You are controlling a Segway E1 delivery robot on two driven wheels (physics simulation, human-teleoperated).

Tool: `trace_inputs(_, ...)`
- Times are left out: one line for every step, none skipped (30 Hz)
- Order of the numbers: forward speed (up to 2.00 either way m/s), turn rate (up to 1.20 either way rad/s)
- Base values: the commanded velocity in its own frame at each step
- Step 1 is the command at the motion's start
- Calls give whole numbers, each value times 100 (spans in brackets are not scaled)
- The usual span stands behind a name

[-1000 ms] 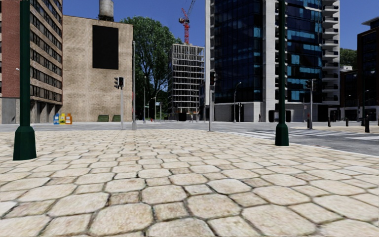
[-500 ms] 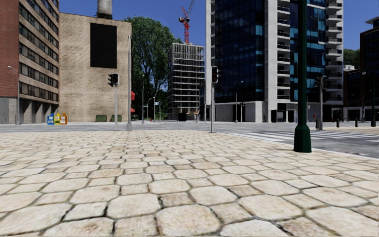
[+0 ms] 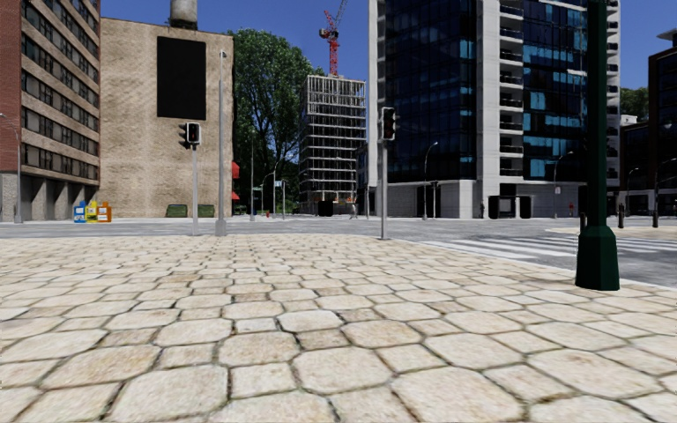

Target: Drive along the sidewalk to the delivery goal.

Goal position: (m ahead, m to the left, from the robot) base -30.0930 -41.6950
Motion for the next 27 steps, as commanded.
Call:
trace_inputs(200, 0)
trace_inputs(200, 0)
trace_inputs(200, 0)
trace_inputs(200, 0)
trace_inputs(200, 0)
trace_inputs(200, 0)
trace_inputs(200, 0)
trace_inputs(200, 0)
trace_inputs(200, 0)
trace_inputs(200, 0)
trace_inputs(200, 0)
trace_inputs(200, 0)
trace_inputs(200, 0)
trace_inputs(200, 0)
trace_inputs(200, 0)
trace_inputs(200, 0)
trace_inputs(200, 0)
trace_inputs(200, 0)
trace_inputs(200, 0)
trace_inputs(200, 0)
trace_inputs(200, 0)
trace_inputs(200, 0)
trace_inputs(200, 0)
trace_inputs(200, 0)
trace_inputs(200, 0)
trace_inputs(200, 0)
trace_inputs(200, 0)
